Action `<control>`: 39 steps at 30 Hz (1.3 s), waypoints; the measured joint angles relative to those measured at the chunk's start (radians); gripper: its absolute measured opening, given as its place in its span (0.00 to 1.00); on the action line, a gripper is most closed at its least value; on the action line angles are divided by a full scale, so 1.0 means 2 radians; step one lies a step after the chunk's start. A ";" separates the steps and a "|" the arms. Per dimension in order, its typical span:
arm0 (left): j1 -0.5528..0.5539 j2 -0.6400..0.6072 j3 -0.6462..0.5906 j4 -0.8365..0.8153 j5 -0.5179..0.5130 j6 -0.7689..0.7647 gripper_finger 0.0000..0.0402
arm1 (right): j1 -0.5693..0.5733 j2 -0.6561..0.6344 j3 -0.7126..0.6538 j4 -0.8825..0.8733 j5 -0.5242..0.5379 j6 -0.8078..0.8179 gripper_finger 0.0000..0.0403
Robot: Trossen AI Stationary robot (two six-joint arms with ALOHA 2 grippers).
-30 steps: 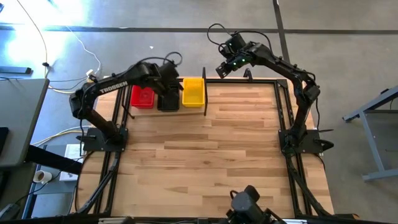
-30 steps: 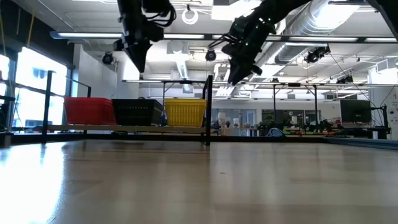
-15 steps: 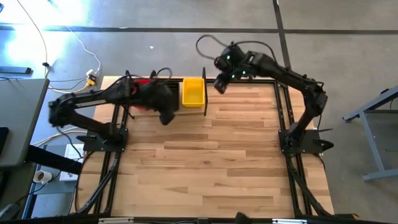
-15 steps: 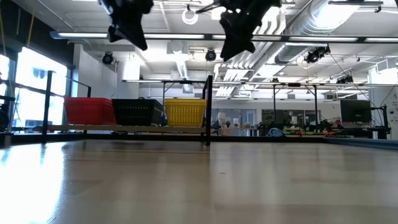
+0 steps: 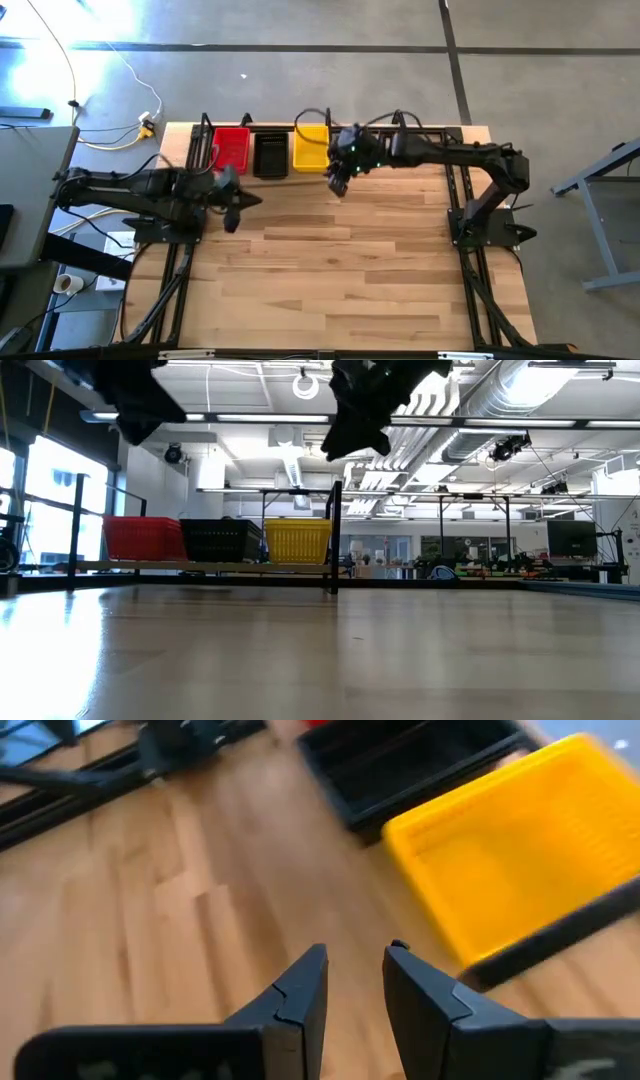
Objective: Stack baskets on shelf by color
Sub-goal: Return to Home Position
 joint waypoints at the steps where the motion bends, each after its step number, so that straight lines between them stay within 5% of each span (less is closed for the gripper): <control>1: -0.008 -0.016 -0.015 0.005 0.000 0.000 0.00 | 0.010 0.000 -0.005 0.009 0.000 0.004 0.22; 13: -0.086 -0.203 -0.191 0.130 -0.001 0.014 0.00 | 0.088 -0.022 -0.013 0.004 0.005 0.034 0.22; 22: -0.095 -0.276 -0.307 0.251 -0.006 0.013 0.00 | 0.107 -0.127 -0.013 -0.080 0.115 0.034 0.22; 28: -0.090 -0.277 -0.313 0.252 -0.025 0.022 0.00 | 0.112 -0.217 -0.018 -0.135 0.184 0.012 0.22; 39: -0.074 -0.277 -0.313 0.249 -0.036 0.040 0.00 | 0.111 -0.453 -0.291 0.063 0.191 0.024 0.22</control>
